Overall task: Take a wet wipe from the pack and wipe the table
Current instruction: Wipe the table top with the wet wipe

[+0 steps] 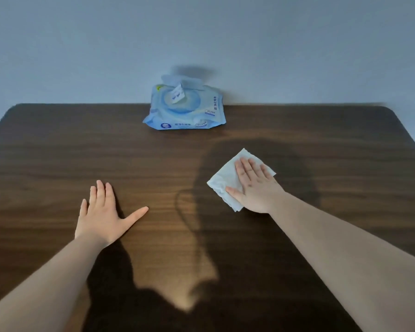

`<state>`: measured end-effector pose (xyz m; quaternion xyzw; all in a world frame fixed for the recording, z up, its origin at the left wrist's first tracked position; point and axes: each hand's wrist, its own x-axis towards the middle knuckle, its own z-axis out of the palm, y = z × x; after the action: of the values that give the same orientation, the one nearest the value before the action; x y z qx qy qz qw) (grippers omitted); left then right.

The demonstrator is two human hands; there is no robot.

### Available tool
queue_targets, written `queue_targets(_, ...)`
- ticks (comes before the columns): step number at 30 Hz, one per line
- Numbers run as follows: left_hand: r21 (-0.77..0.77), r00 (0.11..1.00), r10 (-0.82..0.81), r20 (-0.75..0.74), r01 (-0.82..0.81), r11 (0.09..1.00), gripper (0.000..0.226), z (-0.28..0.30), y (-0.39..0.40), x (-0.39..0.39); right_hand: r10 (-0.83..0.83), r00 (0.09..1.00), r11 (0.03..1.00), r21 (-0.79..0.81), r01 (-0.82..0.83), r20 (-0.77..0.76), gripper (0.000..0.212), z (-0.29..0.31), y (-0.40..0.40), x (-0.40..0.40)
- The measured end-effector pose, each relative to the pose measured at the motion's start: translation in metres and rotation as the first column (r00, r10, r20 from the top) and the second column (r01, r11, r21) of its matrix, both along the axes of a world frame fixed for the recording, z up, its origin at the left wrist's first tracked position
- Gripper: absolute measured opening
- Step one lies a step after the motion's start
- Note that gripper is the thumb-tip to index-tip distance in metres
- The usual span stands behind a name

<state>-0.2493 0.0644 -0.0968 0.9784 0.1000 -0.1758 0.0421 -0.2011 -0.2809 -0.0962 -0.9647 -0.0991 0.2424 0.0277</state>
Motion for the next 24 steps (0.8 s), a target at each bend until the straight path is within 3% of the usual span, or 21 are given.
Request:
queue_targets(5,0.01,0.994,0.111,-0.018,-0.111,0.994,0.134,0.002,0.074,-0.009,0.177,0.984,0.982,0.055,-0.178,0.019,0.08,-0.008,0.111,0.017)
queue_targets(9,0.012,0.987,0.159,0.02,-0.159,0.987,0.129,-0.003,0.12,-0.028,0.3,0.954,0.953,0.046,-0.3,0.024,0.081,-0.011,0.18,0.041)
queue_targets(24,-0.015,0.995,0.1,-0.021,-0.101,0.995,0.124,-0.004,0.134,-0.021,0.539,0.837,0.829,0.122,-0.546,0.088,0.079,-0.018,0.412,0.103)
